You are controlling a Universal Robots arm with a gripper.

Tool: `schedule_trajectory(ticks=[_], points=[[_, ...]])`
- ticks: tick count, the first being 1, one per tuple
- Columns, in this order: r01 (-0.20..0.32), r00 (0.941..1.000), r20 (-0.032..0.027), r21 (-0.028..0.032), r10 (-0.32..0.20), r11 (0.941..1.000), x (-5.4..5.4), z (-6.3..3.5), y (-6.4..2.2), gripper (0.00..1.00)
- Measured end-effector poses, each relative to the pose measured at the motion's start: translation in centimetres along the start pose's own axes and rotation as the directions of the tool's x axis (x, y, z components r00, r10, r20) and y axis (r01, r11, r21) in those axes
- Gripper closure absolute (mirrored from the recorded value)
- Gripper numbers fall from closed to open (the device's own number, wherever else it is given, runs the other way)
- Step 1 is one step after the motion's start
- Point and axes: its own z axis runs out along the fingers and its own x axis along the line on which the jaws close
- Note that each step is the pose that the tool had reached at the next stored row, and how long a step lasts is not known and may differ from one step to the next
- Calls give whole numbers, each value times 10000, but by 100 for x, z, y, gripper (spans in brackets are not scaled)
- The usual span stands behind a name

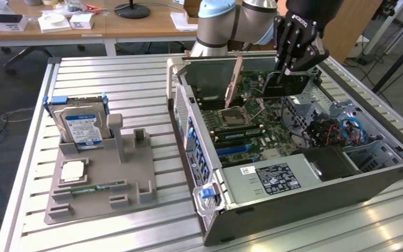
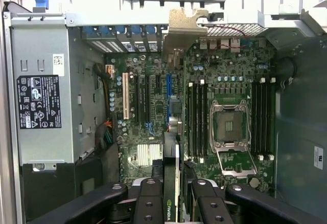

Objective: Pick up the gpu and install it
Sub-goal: 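Insert the gpu into the slot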

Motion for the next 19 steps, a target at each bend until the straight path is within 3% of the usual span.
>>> schedule_trajectory(ticks=[9, 19], points=[[2, 10000, -3, -1, -2, 10000, -51, 30, 5, 74], [2, 10000, -5, -2, -2, 10000, -50, 201, 6, 74]])
